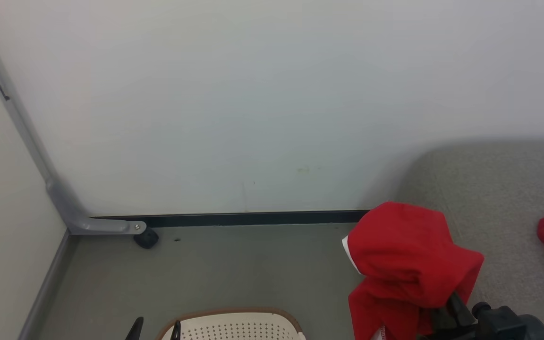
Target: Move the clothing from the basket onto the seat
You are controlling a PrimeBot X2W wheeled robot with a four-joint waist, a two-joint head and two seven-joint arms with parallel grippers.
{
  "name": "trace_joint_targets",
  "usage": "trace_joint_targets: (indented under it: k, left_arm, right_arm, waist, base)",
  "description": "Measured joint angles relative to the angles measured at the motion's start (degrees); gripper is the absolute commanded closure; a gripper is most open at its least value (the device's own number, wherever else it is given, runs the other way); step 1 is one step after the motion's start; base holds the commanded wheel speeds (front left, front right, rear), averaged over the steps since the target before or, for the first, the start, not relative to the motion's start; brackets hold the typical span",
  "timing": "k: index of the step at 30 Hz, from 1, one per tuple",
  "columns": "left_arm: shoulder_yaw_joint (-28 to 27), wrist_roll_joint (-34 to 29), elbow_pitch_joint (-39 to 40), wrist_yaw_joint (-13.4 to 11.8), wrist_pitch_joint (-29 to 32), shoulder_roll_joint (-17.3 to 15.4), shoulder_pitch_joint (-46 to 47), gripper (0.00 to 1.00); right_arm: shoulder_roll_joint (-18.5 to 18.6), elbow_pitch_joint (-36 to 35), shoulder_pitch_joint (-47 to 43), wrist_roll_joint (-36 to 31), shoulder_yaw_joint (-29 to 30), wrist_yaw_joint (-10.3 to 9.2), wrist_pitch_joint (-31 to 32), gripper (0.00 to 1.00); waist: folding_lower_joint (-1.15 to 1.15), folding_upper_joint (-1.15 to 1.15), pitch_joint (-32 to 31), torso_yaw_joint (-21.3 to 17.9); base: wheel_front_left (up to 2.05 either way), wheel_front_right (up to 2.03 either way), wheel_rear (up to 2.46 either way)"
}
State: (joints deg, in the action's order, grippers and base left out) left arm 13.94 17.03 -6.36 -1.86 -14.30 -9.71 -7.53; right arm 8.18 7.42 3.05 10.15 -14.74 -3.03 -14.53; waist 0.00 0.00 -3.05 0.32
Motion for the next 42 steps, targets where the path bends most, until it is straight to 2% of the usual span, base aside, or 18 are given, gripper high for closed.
trace_joint_targets:
  k: [18, 30, 37, 42]
  left_arm:
    - [-0.05, -0.60, 2.43, 4.99, 0.00, 1.43, 0.49, 0.00]
    - [-0.29, -1.35, 4.46, 7.10, 0.00, 1.68, 2.85, 0.00]
    - [-0.31, -2.68, 4.61, 7.99, 0.00, 1.20, 4.47, 0.00]
    - [0.01, -2.88, 4.69, 8.49, 0.00, 0.96, 6.23, 0.00]
  right_arm:
    - [0.90, -2.09, 0.21, -2.74, 2.38, 0.00, 0.00, 1.00]
    - [0.00, -3.31, 1.37, -3.48, 2.71, -0.05, 0.00, 1.00]
    - [-0.69, -3.31, 1.58, -3.61, 3.57, -0.08, 0.00, 1.00]
    - [-0.79, -3.48, 2.05, -3.63, 4.94, -0.76, 0.00, 1.00]
  waist:
    - [0.00, 0.00, 2.27, -12.78]
    - [0.01, 0.00, 5.36, -20.91]
    - [0.01, 0.00, 7.57, -24.44]
    - [0.00, 0.00, 8.75, -25.62]
  base:
    - [0.00, 0.00, 0.00]
    - [0.00, 0.00, 0.00]
    - [0.00, 0.00, 0.00]
    - [0.00, 0.00, 0.00]
